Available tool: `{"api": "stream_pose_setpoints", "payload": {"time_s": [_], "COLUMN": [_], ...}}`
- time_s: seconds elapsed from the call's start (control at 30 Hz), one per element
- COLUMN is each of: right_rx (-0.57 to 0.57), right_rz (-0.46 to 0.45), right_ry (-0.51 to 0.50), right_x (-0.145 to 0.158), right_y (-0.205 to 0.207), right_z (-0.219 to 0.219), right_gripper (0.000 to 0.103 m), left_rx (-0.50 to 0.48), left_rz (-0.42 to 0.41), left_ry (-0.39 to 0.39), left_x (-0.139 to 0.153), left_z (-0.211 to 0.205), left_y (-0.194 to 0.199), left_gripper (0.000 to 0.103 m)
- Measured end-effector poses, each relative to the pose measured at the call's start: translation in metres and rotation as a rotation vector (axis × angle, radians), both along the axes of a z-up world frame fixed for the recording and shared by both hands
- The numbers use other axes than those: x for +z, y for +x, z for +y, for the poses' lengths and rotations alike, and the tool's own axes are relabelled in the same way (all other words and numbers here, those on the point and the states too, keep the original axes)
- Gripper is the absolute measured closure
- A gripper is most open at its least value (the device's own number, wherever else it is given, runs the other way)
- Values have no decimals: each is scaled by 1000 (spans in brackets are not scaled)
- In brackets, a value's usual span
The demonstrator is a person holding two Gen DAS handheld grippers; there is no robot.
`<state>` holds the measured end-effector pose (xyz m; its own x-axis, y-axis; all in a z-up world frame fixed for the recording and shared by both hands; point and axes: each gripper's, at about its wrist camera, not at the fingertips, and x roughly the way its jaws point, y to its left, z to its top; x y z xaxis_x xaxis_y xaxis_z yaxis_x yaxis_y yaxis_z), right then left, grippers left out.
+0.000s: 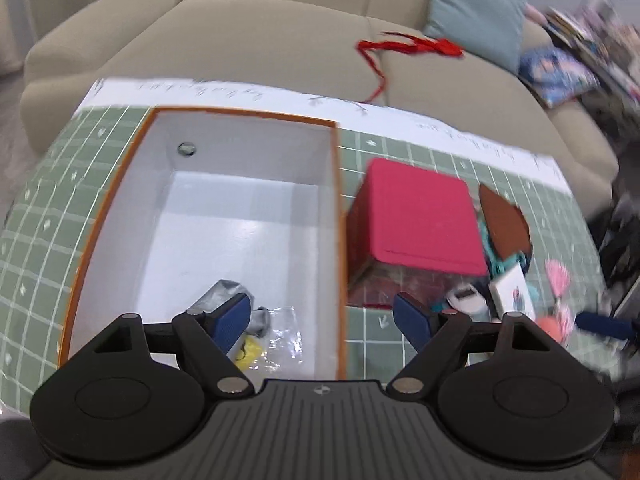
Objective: Organize soft objects
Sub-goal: 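Move the left tool to the pink cloth while the right tool approaches the coral sponge ball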
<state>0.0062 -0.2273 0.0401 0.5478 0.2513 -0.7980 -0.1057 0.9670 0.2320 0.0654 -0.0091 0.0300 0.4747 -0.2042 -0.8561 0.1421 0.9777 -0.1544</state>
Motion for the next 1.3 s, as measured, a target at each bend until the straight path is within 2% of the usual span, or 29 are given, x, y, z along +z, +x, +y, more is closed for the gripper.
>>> {"api": "stream_pose_setpoints", "payload": {"time_s": [0.07,0.2,0.23,0.33,0.47,0.6,0.73,0.87,0.97,1.07,1.17,1.27,1.3], "right_rx": [-24,-69,-72,-71,-70,-54,-27,-74,-191,-274,-313,-294,-286], "right_rz": [5,19,18,16,30,39,36,54,131,155,163,188,195], "right_ry": [-9,2,3,-14,-74,-39,-61,-79,-42,4,29,67,75], "right_x": [-5,-14,-16,-22,-38,-54,-65,-81,-99,-111,-121,-129,-132], "right_y": [0,-1,-2,-5,-7,-10,-8,-8,-2,-1,2,5,7], "right_z": [-13,-36,-40,-53,-68,-89,-109,-144,-180,-207,-218,-214,-211], "right_gripper": [3,4,4,4,6,6,6,6,9,11,15,21,26], "left_rx": [-29,-87,-105,-150,-251,-319,-387,-439,-493,-522,-531,-525,-520], "left_rz": [-23,-44,-48,-73,-97,-102,-93,-82,-72,-58,-48,-39,-38], "left_ry": [14,-29,-38,-36,5,30,59,77,106,126,124,127,128], "left_x": [3,8,8,8,4,-5,-18,-33,-44,-49,-52,-53,-53], "left_z": [-16,-44,-49,-71,-100,-124,-143,-157,-169,-176,-177,-175,-174], "left_y": [-7,-19,-22,-31,-42,-53,-61,-68,-73,-78,-79,-78,-77], "left_gripper": [8,8,11,11,11,11,11,11,11,11,11,11,11]}}
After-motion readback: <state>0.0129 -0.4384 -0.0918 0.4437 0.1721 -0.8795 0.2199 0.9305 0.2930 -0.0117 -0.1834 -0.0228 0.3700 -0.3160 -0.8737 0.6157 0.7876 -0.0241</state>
